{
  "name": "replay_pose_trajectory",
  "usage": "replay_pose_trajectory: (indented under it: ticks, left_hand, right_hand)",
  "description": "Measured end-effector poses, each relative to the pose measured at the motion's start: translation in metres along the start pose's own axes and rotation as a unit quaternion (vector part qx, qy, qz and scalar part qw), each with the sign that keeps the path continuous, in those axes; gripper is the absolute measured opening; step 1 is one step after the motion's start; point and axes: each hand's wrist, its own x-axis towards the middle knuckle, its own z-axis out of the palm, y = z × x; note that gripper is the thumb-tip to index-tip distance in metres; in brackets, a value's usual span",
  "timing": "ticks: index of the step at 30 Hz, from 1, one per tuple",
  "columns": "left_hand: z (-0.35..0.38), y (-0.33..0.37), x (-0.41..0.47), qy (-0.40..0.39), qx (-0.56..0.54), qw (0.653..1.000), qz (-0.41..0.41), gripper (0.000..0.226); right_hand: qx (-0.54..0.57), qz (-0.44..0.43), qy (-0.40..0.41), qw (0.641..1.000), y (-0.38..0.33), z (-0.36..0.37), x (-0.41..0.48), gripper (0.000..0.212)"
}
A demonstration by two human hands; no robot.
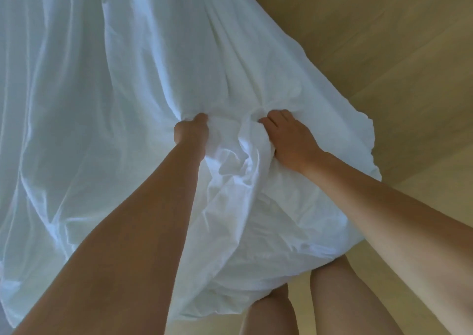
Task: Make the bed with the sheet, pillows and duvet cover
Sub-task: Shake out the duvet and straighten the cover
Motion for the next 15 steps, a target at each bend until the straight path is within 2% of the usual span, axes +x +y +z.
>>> replay_pose_trajectory:
  ticks: [1, 3, 7, 9, 11, 13, 15]
  left_hand:
    - [0.0, 0.005, 0.003, 0.0, 0.007, 0.999, 0.031, 0.049]
    - [-0.008, 0.022, 0.004, 0.009, 0.003, 0.997, 0.071, 0.045]
    - [-0.065, 0.077, 0.018, 0.081, -0.141, 0.983, 0.083, 0.039]
    - [-0.1, 0.103, 0.031, 0.102, -0.152, 0.978, 0.099, 0.035]
    - [-0.127, 0.12, 0.042, 0.102, -0.165, 0.976, 0.103, 0.038]
    - [-0.134, 0.123, 0.048, 0.068, -0.187, 0.976, 0.093, 0.04]
    - [-0.118, 0.112, 0.042, 0.034, -0.196, 0.976, 0.087, 0.035]
  right_hand:
    - [-0.003, -0.007, 0.0, 1.0, -0.004, -0.001, 0.001, 0.045]
    - [0.016, -0.007, 0.016, 1.0, -0.017, -0.009, 0.007, 0.051]
    - [0.013, -0.049, 0.032, 0.998, -0.036, -0.031, 0.018, 0.059]
    - [-0.003, -0.094, 0.018, 0.995, -0.031, -0.042, 0.002, 0.057]
    - [-0.035, -0.101, -0.004, 0.994, -0.02, -0.046, -0.022, 0.065]
    - [-0.064, -0.088, 0.002, 0.994, -0.01, -0.042, -0.036, 0.072]
    - [-0.063, -0.059, -0.007, 0.996, -0.01, -0.033, -0.033, 0.066]
